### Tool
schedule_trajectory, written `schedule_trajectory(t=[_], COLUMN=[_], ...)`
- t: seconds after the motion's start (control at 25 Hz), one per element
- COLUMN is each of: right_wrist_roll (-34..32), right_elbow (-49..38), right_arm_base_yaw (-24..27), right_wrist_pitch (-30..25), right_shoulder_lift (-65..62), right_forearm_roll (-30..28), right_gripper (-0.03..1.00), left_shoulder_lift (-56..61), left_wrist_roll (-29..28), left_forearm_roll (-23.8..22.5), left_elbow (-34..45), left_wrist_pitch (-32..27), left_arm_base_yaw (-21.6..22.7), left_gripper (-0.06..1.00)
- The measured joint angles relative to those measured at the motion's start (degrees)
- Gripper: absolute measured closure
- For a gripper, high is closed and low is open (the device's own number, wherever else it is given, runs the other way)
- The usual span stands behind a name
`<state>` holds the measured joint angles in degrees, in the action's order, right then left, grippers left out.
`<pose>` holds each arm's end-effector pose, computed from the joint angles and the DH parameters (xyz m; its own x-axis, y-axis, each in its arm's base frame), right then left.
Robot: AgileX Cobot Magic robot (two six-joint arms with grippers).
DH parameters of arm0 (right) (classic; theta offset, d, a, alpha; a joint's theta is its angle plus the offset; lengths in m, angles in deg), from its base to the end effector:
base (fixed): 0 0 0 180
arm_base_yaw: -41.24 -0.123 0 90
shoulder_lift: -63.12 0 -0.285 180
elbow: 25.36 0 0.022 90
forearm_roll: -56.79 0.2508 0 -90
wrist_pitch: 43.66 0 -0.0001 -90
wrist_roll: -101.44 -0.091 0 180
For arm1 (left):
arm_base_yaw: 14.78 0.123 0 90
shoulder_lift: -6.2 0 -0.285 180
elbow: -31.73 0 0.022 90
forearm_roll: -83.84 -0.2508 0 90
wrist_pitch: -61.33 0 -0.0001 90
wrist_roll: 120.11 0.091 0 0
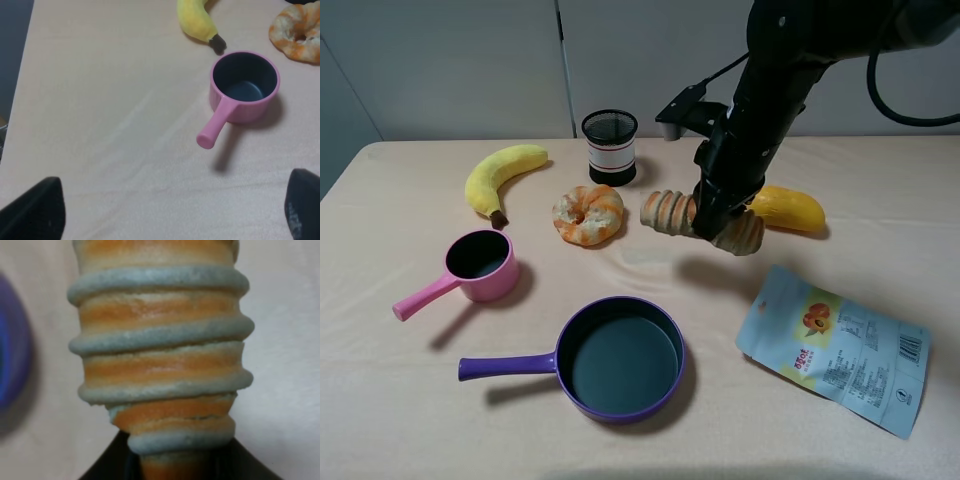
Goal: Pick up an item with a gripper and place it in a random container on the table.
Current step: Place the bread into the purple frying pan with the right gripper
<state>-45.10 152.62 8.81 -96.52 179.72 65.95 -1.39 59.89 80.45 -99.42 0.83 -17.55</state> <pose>0.3079 0.2093 0.1878 -0.4804 -0.8551 -0.1950 -0.8749 0.4827 0.0386 -0.0044 0.0049 0.2764 -0.4516 0.0510 -0.8908 0.0156 0.9987 0.0493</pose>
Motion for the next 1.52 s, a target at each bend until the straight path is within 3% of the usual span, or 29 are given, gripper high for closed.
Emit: schedule_trajectory(t=[0.76, 1.16, 1.52], right_wrist_roll=[-18.4, -22.8, -24.2], right_elbow=[-0.3, -0.9, -9.8], right_arm_base_yaw=[-15.6, -22.9, -24.3], right_wrist_pitch=[-4.0, 2.4, 11.0], right_shoulder_lift=[-0.1, -0.1, -0.1], right_forearm_roll=[-1.0, -0.8, 1.1], right_gripper=[0.80, 0.80, 0.81], left_shoulder_lift=[0.0, 0.0, 0.0], left_wrist_roll=[0.0, 0.0, 0.0], left_forearm_roll=[0.0, 0.0, 0.0], left_elbow=[0.0, 0.0, 0.0], left_wrist_pitch=[0.0, 0.0, 0.0], left_arm_base_yaw=[0.0, 0.0, 0.0], left_gripper=[0.06, 0.06, 0.06])
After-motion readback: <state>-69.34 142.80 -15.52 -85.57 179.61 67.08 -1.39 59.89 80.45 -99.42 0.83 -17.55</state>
